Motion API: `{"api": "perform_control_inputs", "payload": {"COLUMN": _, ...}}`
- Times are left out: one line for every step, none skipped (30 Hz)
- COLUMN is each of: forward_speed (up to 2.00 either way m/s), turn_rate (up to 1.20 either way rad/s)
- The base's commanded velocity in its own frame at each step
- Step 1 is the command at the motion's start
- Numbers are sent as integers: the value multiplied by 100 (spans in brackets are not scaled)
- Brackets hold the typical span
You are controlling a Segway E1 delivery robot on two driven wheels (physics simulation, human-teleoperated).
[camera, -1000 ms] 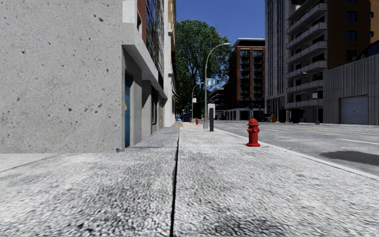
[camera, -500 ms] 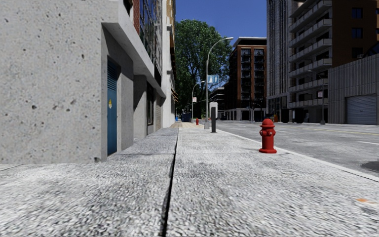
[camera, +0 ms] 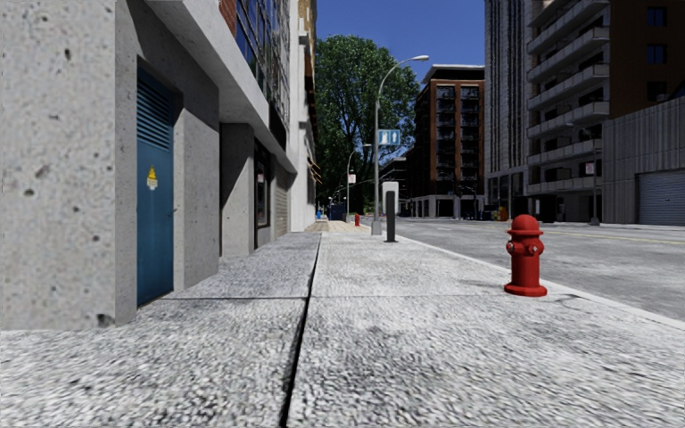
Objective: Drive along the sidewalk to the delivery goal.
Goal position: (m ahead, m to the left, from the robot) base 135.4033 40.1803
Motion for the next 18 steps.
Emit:
{"api": "perform_control_inputs", "payload": {"forward_speed": 200, "turn_rate": 0}}
{"api": "perform_control_inputs", "payload": {"forward_speed": 200, "turn_rate": 0}}
{"api": "perform_control_inputs", "payload": {"forward_speed": 200, "turn_rate": 0}}
{"api": "perform_control_inputs", "payload": {"forward_speed": 200, "turn_rate": 0}}
{"api": "perform_control_inputs", "payload": {"forward_speed": 200, "turn_rate": 0}}
{"api": "perform_control_inputs", "payload": {"forward_speed": 200, "turn_rate": 0}}
{"api": "perform_control_inputs", "payload": {"forward_speed": 200, "turn_rate": 0}}
{"api": "perform_control_inputs", "payload": {"forward_speed": 200, "turn_rate": 0}}
{"api": "perform_control_inputs", "payload": {"forward_speed": 200, "turn_rate": 0}}
{"api": "perform_control_inputs", "payload": {"forward_speed": 200, "turn_rate": 0}}
{"api": "perform_control_inputs", "payload": {"forward_speed": 200, "turn_rate": 0}}
{"api": "perform_control_inputs", "payload": {"forward_speed": 200, "turn_rate": 0}}
{"api": "perform_control_inputs", "payload": {"forward_speed": 200, "turn_rate": 0}}
{"api": "perform_control_inputs", "payload": {"forward_speed": 200, "turn_rate": 0}}
{"api": "perform_control_inputs", "payload": {"forward_speed": 200, "turn_rate": 0}}
{"api": "perform_control_inputs", "payload": {"forward_speed": 200, "turn_rate": 0}}
{"api": "perform_control_inputs", "payload": {"forward_speed": 200, "turn_rate": 0}}
{"api": "perform_control_inputs", "payload": {"forward_speed": 200, "turn_rate": 0}}
